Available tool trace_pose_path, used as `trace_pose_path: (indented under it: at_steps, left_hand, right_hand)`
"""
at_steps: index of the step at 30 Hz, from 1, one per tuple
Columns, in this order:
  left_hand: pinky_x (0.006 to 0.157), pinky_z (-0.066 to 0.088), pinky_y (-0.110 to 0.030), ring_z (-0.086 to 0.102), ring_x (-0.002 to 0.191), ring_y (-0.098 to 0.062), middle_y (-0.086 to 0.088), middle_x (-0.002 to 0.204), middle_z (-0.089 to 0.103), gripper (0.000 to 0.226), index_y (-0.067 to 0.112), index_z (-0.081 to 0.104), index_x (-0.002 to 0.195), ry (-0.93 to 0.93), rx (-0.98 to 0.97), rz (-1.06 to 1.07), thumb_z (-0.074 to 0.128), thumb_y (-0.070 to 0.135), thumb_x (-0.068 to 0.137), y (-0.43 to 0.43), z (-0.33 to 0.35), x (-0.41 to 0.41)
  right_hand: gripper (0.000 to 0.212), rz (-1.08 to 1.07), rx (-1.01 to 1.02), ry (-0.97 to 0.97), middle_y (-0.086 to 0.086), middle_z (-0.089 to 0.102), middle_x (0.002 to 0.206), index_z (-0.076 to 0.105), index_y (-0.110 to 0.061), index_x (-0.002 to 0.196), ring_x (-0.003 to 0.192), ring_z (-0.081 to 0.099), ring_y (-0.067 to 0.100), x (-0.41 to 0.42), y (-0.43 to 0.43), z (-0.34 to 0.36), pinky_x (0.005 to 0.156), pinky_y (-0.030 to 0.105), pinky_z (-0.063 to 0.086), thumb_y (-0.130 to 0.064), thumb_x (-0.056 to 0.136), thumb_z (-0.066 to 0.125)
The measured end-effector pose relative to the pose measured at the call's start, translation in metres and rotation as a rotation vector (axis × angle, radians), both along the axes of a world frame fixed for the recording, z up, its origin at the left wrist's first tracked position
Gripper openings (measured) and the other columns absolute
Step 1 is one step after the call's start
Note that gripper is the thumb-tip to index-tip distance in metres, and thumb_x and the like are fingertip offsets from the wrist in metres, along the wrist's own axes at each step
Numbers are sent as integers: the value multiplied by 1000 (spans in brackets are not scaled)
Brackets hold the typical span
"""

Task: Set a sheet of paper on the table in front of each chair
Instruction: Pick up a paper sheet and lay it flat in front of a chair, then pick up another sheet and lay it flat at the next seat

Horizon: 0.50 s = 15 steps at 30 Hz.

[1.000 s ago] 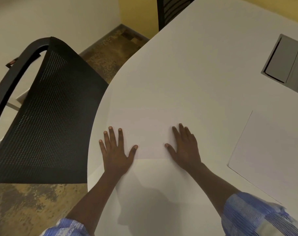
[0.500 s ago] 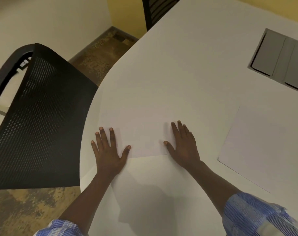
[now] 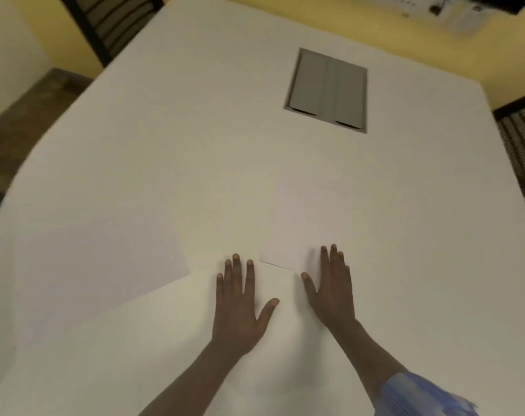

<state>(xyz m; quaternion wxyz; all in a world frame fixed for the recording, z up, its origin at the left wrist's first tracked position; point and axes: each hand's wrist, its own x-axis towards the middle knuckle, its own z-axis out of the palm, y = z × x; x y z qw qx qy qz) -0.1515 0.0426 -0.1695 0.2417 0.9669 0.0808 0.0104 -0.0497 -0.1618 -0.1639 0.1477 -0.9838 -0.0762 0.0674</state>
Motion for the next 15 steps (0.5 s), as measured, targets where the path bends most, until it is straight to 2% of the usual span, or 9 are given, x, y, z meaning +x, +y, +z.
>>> trace_pose_path:
  at_steps: [6,15]
  left_hand:
    - [122,21,-60,10,154,-45,-29,165,10,90,4,23,158,72,35,-10,35,67,95,-64,3,23]
    - [120,24,-62,17,151,-50,-38,160,17,97,1,24,157,95,156,13,36,72,92,-91,-6,41]
  right_hand:
    - [77,-6,-41,-3,9,2,170,7,-16,161,156,4,29,-3,-46,-18,125,48,13,-56,101,34]
    - [79,69,-38,7,6,-3,170,8,-13,161,156,-6,24,-5,-60,-32,126,45,1,-58,101,30]
